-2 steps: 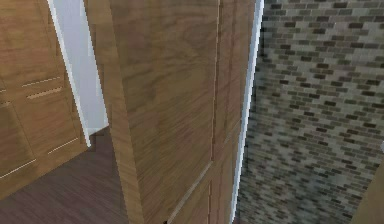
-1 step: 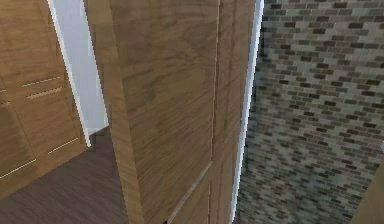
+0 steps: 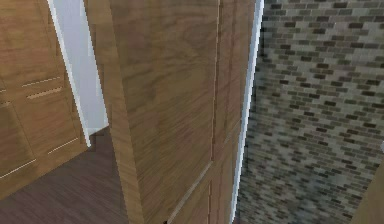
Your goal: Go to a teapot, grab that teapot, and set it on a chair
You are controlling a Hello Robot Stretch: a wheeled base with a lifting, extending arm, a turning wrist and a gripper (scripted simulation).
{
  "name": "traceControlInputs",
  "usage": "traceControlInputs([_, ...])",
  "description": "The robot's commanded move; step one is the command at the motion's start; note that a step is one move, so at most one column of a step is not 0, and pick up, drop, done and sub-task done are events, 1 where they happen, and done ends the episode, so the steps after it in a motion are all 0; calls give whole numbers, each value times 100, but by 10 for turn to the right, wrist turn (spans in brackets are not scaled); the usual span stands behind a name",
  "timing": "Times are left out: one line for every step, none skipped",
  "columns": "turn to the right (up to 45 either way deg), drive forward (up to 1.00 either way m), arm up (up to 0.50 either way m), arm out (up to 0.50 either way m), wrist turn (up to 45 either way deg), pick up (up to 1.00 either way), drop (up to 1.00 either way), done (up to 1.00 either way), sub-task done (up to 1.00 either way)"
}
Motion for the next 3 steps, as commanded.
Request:
traceControlInputs([0,0,0,0,0,100,0,0,0])
traceControlInputs([0,0,10,0,0,0,0,0,0])
traceControlInputs([0,0,0,0,-450,0,0,0,0])
